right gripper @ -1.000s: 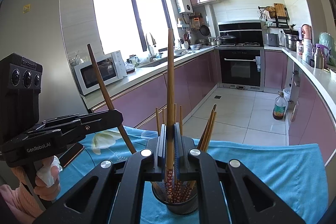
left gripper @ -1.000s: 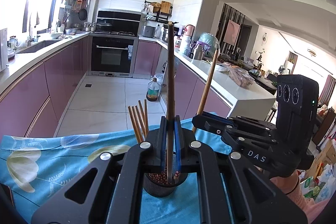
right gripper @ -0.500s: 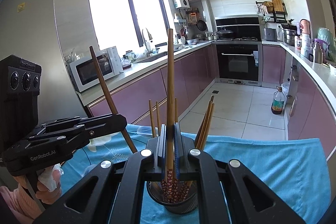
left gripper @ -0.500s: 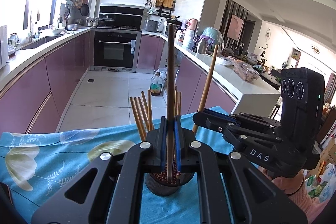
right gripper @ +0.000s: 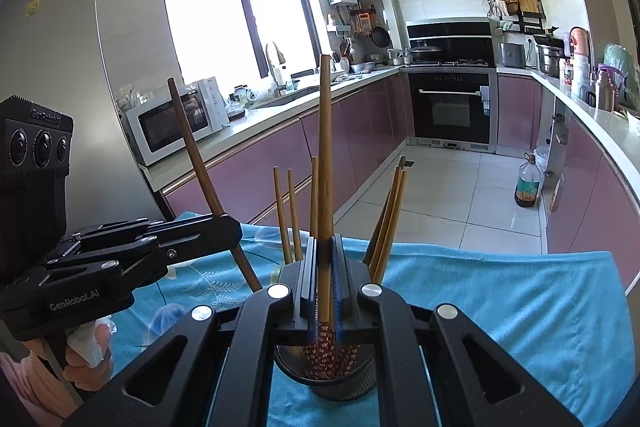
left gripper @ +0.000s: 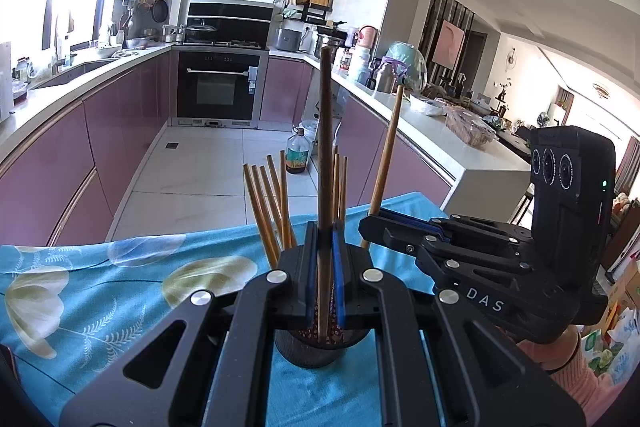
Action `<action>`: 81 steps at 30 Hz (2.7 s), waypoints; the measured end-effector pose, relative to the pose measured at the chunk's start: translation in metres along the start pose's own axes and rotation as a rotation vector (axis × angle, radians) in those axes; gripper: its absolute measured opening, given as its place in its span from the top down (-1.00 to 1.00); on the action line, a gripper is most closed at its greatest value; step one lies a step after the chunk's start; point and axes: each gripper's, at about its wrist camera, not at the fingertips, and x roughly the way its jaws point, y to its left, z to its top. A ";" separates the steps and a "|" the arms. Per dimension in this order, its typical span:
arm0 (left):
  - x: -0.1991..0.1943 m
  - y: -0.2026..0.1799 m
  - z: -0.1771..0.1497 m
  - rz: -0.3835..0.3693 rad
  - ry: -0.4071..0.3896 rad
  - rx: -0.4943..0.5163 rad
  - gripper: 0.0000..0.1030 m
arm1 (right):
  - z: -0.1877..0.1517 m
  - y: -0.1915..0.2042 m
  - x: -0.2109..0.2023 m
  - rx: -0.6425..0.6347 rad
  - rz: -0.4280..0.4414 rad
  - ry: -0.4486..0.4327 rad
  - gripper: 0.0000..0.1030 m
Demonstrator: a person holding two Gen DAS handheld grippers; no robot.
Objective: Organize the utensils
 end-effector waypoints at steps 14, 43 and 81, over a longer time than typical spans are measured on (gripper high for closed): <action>0.018 0.001 -0.009 0.004 0.056 0.004 0.85 | -0.009 -0.003 0.015 0.009 -0.003 0.048 0.89; 0.058 0.011 -0.019 0.022 0.141 -0.005 0.85 | -0.021 -0.005 0.032 0.015 -0.022 0.104 0.86; -0.061 0.035 -0.114 0.410 -0.268 0.002 -0.89 | -0.082 0.028 -0.021 -0.097 -0.221 -0.124 -0.87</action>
